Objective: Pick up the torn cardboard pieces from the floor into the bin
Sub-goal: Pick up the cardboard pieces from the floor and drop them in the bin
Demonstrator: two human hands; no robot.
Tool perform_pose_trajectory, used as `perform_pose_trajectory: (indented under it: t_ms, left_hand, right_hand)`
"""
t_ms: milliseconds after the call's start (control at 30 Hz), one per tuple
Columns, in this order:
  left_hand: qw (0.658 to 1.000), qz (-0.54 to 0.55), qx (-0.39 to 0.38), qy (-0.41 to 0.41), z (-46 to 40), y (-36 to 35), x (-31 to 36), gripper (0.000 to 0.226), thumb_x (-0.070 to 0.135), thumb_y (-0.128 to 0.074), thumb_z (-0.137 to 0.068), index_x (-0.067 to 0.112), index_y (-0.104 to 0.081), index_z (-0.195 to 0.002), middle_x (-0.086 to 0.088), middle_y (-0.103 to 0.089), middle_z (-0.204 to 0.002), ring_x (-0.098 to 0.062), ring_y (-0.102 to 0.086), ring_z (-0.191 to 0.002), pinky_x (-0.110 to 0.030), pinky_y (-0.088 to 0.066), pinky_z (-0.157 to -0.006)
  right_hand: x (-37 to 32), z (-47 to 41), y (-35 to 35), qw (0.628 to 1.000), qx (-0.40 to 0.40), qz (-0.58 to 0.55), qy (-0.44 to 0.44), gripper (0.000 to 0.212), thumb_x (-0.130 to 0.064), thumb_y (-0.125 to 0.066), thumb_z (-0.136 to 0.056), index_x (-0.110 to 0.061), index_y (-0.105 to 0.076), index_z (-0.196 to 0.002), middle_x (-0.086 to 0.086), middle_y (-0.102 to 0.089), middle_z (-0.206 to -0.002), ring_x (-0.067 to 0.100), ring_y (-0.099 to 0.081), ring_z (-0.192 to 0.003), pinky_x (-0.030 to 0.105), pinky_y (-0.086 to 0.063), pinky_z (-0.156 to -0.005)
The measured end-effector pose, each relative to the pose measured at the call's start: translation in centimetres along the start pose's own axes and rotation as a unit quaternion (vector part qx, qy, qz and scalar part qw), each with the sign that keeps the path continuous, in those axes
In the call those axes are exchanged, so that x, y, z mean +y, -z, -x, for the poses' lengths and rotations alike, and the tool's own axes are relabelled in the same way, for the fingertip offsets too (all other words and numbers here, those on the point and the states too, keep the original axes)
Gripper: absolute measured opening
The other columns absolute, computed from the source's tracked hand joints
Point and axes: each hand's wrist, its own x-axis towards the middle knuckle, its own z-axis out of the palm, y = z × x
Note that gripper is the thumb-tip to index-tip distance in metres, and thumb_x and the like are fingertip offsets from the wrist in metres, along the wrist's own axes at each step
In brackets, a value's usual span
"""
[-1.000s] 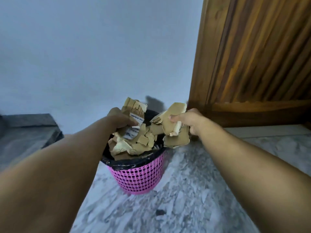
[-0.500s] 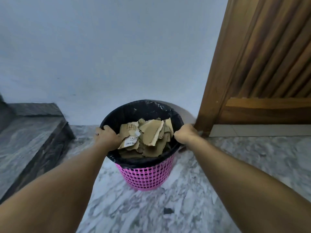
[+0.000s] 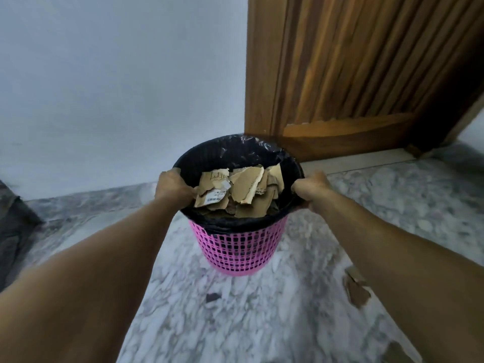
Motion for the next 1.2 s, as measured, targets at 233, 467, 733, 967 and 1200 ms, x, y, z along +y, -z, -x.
perform_pose_trajectory:
  t_ms: [233,467,733,967,1200]
  left_hand:
    - [0.995,0.073,-0.041,-0.053,4.3,-8.3,8.8,0.048,0.005,-0.065,-0.083,0.003,-0.056,-0.129,-0.017,-0.057,-0.131,-0.031,-0.056,-0.119,-0.032,-0.045,-0.098]
    - [0.991,0.075,-0.056,-0.101,6.2,-15.6,13.4,0.050,0.008,-0.066,-0.080,0.006,-0.057,-0.129,-0.017,-0.059,-0.128,-0.034,-0.058,-0.116,-0.042,-0.050,-0.098]
    - [0.977,-0.162,0.035,-0.131,7.8,-19.5,15.5,0.053,0.047,-0.053,-0.087,0.011,-0.054,-0.126,-0.016,-0.044,-0.136,-0.039,-0.034,-0.128,-0.055,-0.028,-0.108]
    - [0.894,-0.157,0.008,-0.420,14.0,-23.2,21.3,0.045,0.043,-0.052,-0.089,0.010,-0.061,-0.119,-0.013,-0.058,-0.123,-0.034,-0.045,-0.118,-0.046,-0.032,-0.107]
    - [0.690,-0.213,-0.073,-0.688,23.6,-31.2,22.4,0.049,0.037,-0.063,-0.084,0.003,-0.061,-0.119,-0.018,-0.057,-0.125,-0.037,-0.050,-0.117,-0.045,-0.035,-0.103]
  right_hand:
    - [5.8,-2.5,12.3,0.997,0.069,-0.037,-0.025,0.020,0.007,-0.063,-0.078,0.008,-0.062,-0.097,0.023,-0.063,-0.098,0.043,-0.065,-0.084,0.059,-0.058,-0.066]
    - [12.2,-5.2,19.6,0.992,0.106,-0.063,-0.034,0.025,-0.001,-0.071,-0.075,0.008,-0.063,-0.097,0.026,-0.064,-0.101,0.044,-0.066,-0.085,0.060,-0.058,-0.063]
    - [14.5,-3.5,22.1,0.989,0.007,-0.145,-0.009,0.042,-0.030,-0.059,-0.096,0.008,-0.058,-0.113,0.021,-0.062,-0.111,0.036,-0.068,-0.087,0.047,-0.061,-0.062]
    - [19.9,-0.9,27.3,0.995,-0.005,-0.082,-0.064,0.047,-0.032,-0.061,-0.095,0.003,-0.057,-0.124,0.017,-0.067,-0.106,0.029,-0.069,-0.086,0.042,-0.060,-0.072]
    - [29.3,2.6,31.8,0.988,0.008,0.007,-0.157,0.041,-0.027,-0.065,-0.093,0.008,-0.063,-0.114,0.017,-0.066,-0.097,0.026,-0.064,-0.077,0.042,-0.058,-0.074]
